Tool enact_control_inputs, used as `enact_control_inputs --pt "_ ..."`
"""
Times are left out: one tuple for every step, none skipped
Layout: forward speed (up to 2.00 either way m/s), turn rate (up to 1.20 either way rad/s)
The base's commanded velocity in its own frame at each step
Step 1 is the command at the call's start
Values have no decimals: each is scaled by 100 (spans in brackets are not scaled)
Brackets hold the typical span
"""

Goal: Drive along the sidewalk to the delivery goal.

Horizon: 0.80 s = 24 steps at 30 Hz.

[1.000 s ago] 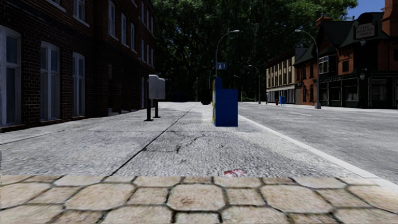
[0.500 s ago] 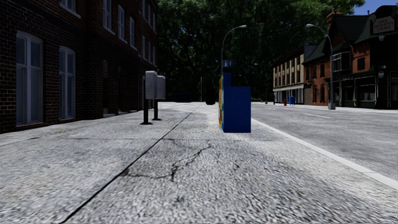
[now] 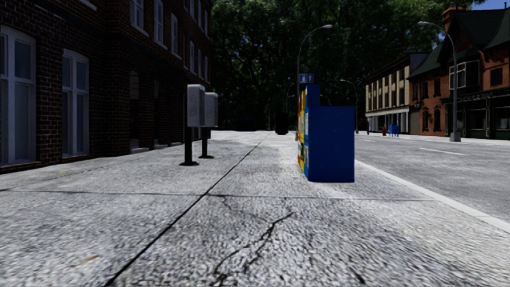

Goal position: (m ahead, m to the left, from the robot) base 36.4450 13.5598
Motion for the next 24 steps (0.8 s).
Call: enact_control_inputs --pt "200 0" --pt "200 0" --pt "200 0" --pt "200 0" --pt "200 0" --pt "200 0" --pt "200 0" --pt "200 0" --pt "200 0" --pt "200 0" --pt "200 0" --pt "200 0" --pt "200 0" --pt "200 0" --pt "200 0" --pt "200 0" --pt "200 0" --pt "200 0" --pt "200 0" --pt "200 0" --pt "200 0" --pt "200 0" --pt "200 0" --pt "200 0"
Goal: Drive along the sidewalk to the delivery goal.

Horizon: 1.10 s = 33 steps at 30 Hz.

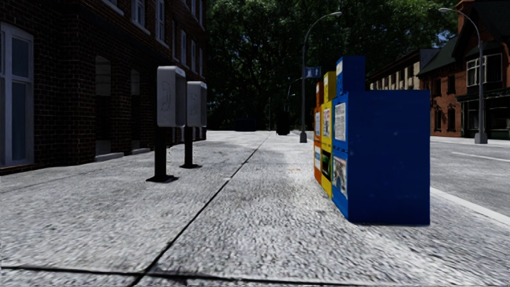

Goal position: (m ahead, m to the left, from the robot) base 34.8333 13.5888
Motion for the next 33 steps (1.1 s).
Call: enact_control_inputs --pt "200 0" --pt "200 0" --pt "200 0" --pt "200 0" --pt "200 0" --pt "200 0" --pt "200 0" --pt "200 0" --pt "200 0" --pt "200 0" --pt "200 0" --pt "200 0" --pt "200 0" --pt "200 0" --pt "200 0" --pt "200 0" --pt "200 0" --pt "200 0" --pt "200 0" --pt "200 0" --pt "200 0" --pt "200 0" --pt "200 0" --pt "200 0" --pt "200 0" --pt "200 0" --pt "200 0" --pt "200 0" --pt "200 0" --pt "200 0" --pt "200 0" --pt "200 0" --pt "200 0"
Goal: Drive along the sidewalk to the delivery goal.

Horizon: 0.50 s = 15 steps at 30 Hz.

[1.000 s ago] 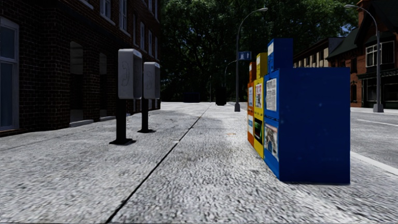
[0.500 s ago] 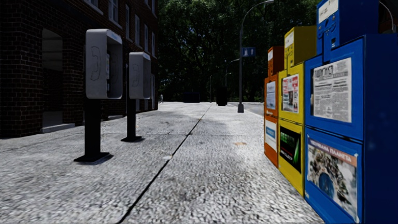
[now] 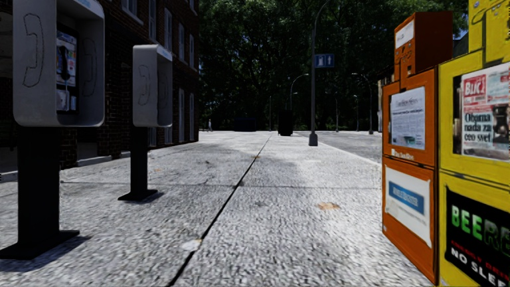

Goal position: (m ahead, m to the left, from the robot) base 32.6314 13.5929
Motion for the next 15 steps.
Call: enact_control_inputs --pt "200 0" --pt "200 0" --pt "200 0" --pt "200 0" --pt "200 0" --pt "200 0" --pt "200 0" --pt "200 0" --pt "200 0" --pt "200 0" --pt "200 0" --pt "200 0" --pt "200 0" --pt "200 0" --pt "200 0"
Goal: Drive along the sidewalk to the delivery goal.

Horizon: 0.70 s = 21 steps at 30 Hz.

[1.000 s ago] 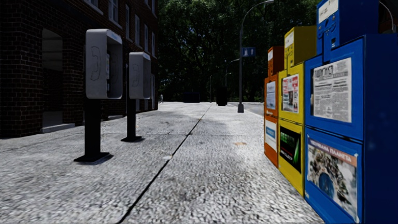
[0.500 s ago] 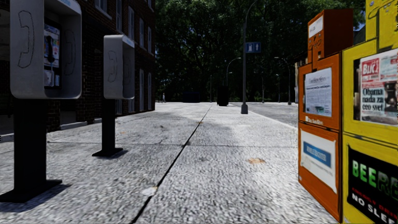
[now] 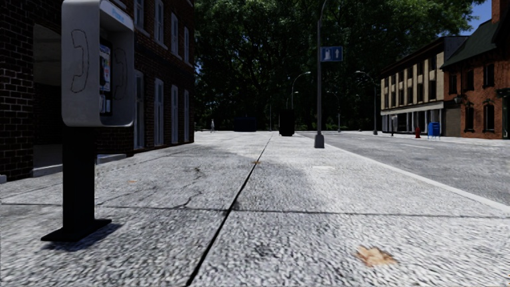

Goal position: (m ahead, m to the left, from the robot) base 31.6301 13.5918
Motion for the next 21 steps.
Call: enact_control_inputs --pt "200 0" --pt "200 0" --pt "200 0" --pt "200 0" --pt "200 0" --pt "200 0" --pt "200 0" --pt "200 0" --pt "200 0" --pt "200 0" --pt "200 0" --pt "200 0" --pt "200 0" --pt "200 0" --pt "200 0" --pt "200 0" --pt "200 0" --pt "200 0" --pt "200 0" --pt "200 0" --pt "200 0"
